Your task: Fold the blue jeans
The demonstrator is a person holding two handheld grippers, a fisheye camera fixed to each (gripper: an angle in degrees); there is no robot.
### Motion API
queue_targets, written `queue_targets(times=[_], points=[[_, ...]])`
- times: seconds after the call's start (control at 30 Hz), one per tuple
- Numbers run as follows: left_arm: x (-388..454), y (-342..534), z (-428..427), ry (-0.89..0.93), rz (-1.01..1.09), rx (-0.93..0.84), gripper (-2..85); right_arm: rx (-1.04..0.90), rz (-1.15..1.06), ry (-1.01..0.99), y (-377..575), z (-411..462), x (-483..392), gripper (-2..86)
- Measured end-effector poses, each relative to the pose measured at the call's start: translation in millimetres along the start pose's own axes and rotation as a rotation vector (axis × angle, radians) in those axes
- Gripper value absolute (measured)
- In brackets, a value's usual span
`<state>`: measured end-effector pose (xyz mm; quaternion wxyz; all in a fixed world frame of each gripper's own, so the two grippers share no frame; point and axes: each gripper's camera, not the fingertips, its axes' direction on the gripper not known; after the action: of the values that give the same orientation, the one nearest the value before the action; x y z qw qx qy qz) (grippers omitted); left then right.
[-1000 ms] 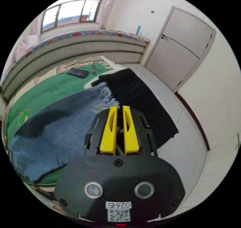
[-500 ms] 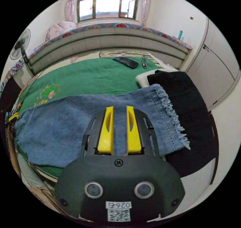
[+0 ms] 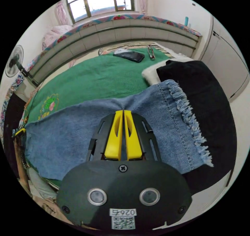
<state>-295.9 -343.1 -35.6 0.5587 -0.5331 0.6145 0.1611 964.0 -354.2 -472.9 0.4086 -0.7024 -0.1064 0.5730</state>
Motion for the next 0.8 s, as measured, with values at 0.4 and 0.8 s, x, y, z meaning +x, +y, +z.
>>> queue_targets(times=[0.4, 0.8], points=[[63, 128, -129, 0.354, 0.502, 0.115, -0.4, 0.54, 0.088, -0.408, 151, -170, 74, -1.5], [-37, 153, -209, 0.081, -0.069, 0.527, 2.1, 0.357, 0.144, -0.071, 136, -166, 51, 4.5]])
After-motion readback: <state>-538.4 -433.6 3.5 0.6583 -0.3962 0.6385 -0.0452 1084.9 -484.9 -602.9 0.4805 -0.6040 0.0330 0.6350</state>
